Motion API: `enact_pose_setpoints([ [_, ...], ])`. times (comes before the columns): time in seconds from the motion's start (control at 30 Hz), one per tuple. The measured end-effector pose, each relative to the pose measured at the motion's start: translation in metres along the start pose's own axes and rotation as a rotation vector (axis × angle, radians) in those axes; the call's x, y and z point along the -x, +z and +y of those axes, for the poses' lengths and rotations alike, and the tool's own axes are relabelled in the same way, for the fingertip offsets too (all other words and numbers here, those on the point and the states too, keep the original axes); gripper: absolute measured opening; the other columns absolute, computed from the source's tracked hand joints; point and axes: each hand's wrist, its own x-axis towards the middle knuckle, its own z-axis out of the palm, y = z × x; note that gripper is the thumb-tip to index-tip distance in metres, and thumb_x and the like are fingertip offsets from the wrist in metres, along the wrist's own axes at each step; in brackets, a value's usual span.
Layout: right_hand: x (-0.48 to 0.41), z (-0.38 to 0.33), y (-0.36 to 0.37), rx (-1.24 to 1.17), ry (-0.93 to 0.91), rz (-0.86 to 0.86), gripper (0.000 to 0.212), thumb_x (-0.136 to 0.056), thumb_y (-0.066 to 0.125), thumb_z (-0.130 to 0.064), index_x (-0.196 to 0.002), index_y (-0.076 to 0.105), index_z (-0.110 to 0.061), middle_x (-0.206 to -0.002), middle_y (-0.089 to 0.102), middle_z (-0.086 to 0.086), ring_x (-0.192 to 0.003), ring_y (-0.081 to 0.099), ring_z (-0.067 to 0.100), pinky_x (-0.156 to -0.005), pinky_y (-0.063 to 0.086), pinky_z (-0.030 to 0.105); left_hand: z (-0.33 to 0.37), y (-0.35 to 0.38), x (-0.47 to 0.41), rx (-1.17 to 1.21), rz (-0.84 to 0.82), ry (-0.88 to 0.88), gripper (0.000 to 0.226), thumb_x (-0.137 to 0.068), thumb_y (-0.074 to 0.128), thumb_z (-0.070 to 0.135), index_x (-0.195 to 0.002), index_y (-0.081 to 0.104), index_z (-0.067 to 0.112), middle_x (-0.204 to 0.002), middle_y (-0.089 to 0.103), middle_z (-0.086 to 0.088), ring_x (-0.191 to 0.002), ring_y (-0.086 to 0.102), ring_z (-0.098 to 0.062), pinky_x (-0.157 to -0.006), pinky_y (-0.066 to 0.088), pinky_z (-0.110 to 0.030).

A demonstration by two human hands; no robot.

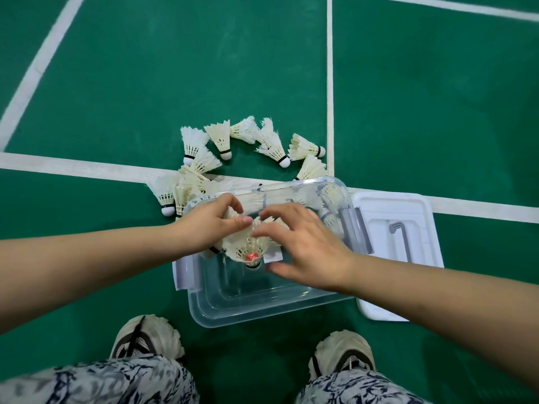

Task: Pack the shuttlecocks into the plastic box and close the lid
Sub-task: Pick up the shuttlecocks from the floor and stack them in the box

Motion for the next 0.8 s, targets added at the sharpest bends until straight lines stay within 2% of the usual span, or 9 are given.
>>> enact_pose_setpoints([
  [0.07,0.001,-0.004,0.005,-0.008,-0.067,0.049,0.038,-0.072,0.069,-0.038,-0.106,0.053,-0.031,-0.116,0.056,0.005,-0.110,0.044,0.023,-0.090,0.038,0.037,0.003,0.001,0.003,0.053,0.017,-0.017,0.028,-0.086,0.054,0.040,-0.100,0.049,0.016,-0.064,0.042,-0.001,-0.049,0.048,-0.012,-0.045,0.047,-0.028],
  [0.13,0.000,-0.004,0.007,-0.009,-0.112,0.110,0.021,-0.077,0.061,-0.041,-0.093,0.064,-0.029,-0.102,0.060,0.001,-0.101,0.045,0.020,-0.084,0.036,0.031,0.004,0.003,0.006,0.067,0.035,-0.026,0.028,-0.086,0.055,0.039,-0.095,0.048,0.013,-0.063,0.042,0.000,-0.052,0.047,-0.017,-0.050,0.047,-0.033],
  [0.23,0.000,-0.001,0.007,0.000,-0.125,0.181,0.023,-0.078,0.055,-0.043,-0.084,0.071,-0.028,-0.086,0.061,-0.001,-0.090,0.041,0.016,-0.076,0.036,0.028,0.002,0.004,0.007,0.035,0.096,-0.002,0.030,-0.085,0.056,0.040,-0.084,0.044,0.013,-0.063,0.042,0.001,-0.056,0.040,-0.013,-0.051,0.033,-0.029],
  [0.37,0.008,0.000,0.010,-0.030,-0.091,0.163,0.022,-0.079,0.055,-0.042,-0.082,0.072,-0.027,-0.079,0.057,0.000,-0.081,0.039,0.013,-0.069,0.028,0.021,-0.001,-0.001,0.005,0.009,0.215,0.025,0.037,-0.083,0.055,0.043,-0.084,0.044,0.008,-0.067,0.044,0.000,-0.061,0.038,-0.012,-0.053,0.029,-0.030],
  [0.47,0.012,-0.003,0.011,-0.200,0.085,-0.032,0.025,-0.084,0.057,-0.040,-0.084,0.072,-0.021,-0.080,0.057,0.003,-0.081,0.048,0.016,-0.067,0.037,0.024,-0.001,0.000,0.006,-0.045,0.223,0.054,0.040,-0.081,0.058,0.043,-0.089,0.043,0.007,-0.069,0.043,0.001,-0.060,0.037,-0.011,-0.051,0.028,-0.029],
  [0.57,0.013,0.001,0.020,-0.278,0.317,-0.266,0.026,-0.088,0.054,-0.037,-0.083,0.067,-0.016,-0.082,0.059,0.006,-0.079,0.053,0.021,-0.073,0.045,0.032,-0.005,0.003,0.009,-0.123,0.167,0.097,0.037,-0.081,0.060,0.044,-0.092,0.041,0.014,-0.076,0.039,0.006,-0.063,0.037,-0.007,-0.053,0.030,-0.024],
  [0.7,0.011,0.005,0.028,-0.373,0.446,-0.514,0.029,-0.089,0.053,-0.027,-0.060,0.055,-0.023,-0.061,0.050,-0.002,-0.069,0.045,0.021,-0.065,0.037,0.027,-0.011,0.002,0.009,-0.147,0.107,0.145,0.033,-0.080,0.061,0.042,-0.093,0.039,0.021,-0.078,0.038,0.011,-0.066,0.042,-0.005,-0.056,0.033,-0.021],
  [0.73,0.009,0.005,0.030,-0.381,0.453,-0.576,0.025,-0.089,0.053,-0.024,-0.066,0.061,-0.024,-0.065,0.054,-0.002,-0.072,0.047,0.020,-0.067,0.035,0.024,-0.012,0.002,0.008,-0.153,0.097,0.152,0.033,-0.080,0.062,0.041,-0.093,0.040,0.022,-0.078,0.038,0.012,-0.065,0.043,-0.005,-0.057,0.033,-0.021],
  [0.8,0.004,0.003,0.035,-0.373,0.464,-0.688,0.020,-0.090,0.051,-0.021,-0.099,0.069,-0.018,-0.098,0.067,0.002,-0.093,0.055,0.019,-0.075,0.037,0.020,-0.014,0.002,0.007,-0.167,0.084,0.163,0.032,-0.080,0.063,0.041,-0.093,0.040,0.022,-0.076,0.039,0.013,-0.065,0.043,-0.004,-0.056,0.032,-0.020],
])
